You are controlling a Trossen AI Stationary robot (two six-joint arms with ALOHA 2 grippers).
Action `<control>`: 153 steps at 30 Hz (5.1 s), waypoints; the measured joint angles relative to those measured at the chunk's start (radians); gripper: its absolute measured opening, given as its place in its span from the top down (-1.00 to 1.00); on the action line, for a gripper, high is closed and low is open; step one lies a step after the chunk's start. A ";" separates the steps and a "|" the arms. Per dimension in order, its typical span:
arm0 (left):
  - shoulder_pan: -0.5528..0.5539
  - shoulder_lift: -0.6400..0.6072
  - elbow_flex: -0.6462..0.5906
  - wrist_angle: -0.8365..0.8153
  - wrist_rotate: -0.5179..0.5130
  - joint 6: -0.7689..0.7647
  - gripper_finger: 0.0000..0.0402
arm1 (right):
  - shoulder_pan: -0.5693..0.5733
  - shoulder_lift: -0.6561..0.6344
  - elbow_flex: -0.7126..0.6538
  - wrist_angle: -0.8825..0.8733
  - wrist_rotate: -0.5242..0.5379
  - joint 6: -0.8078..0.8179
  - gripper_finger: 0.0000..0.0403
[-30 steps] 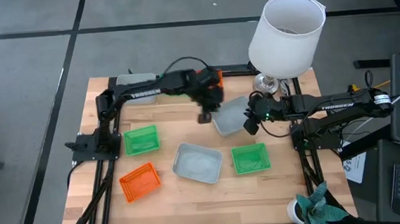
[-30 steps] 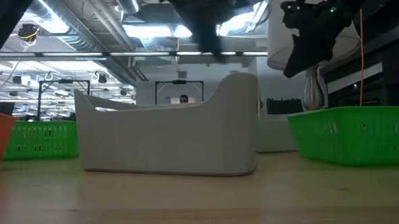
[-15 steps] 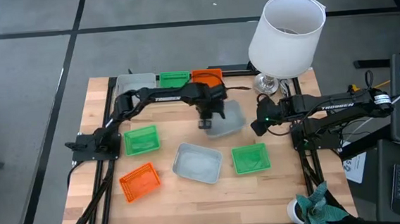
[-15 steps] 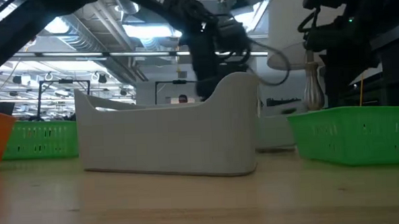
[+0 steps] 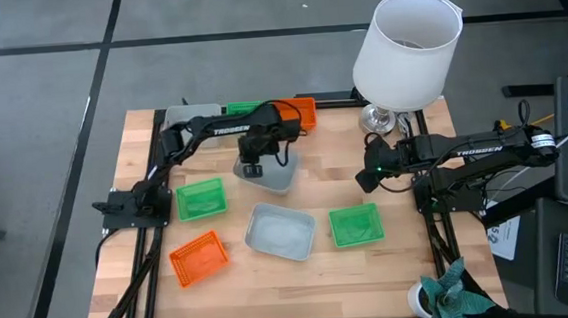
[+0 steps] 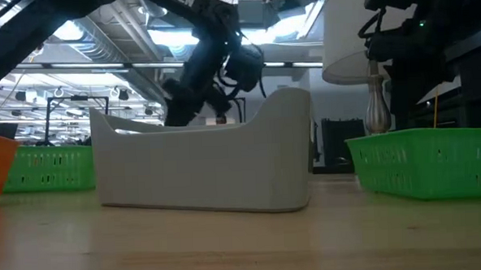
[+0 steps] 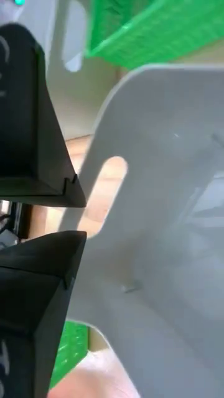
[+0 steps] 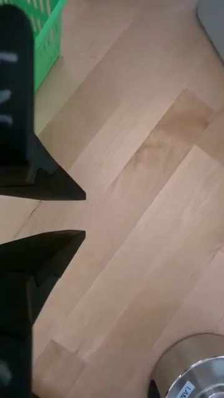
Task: Stack baskets by color
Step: Adjust the gray bin on the middle, then stack the bottom green bin into the top green bin, then stack the right gray bin into the left gray bin
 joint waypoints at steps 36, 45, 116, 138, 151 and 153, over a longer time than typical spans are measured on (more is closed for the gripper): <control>-0.006 -1.225 -0.877 0.320 -0.078 -0.400 0.79 | 0.053 0.178 0.000 0.418 -0.540 -0.544 0.55; -0.006 -1.229 -0.898 0.398 -0.069 -0.398 0.80 | 0.053 0.343 0.000 0.417 -0.586 -0.571 0.21; -0.055 -1.584 -1.308 0.835 0.068 -0.443 0.81 | -0.534 1.290 1.416 0.588 -0.508 -1.282 1.00; -0.054 -1.584 -1.308 0.834 0.062 -0.446 0.81 | -0.501 1.329 1.416 0.591 -0.500 -1.287 0.48; -0.054 -1.584 -1.308 0.833 0.062 -0.446 0.81 | -0.453 1.243 1.415 0.464 -0.449 -1.157 0.44; -0.054 -1.584 -1.308 0.833 0.062 -0.446 0.81 | -0.446 1.198 1.417 0.335 -0.456 -1.095 0.44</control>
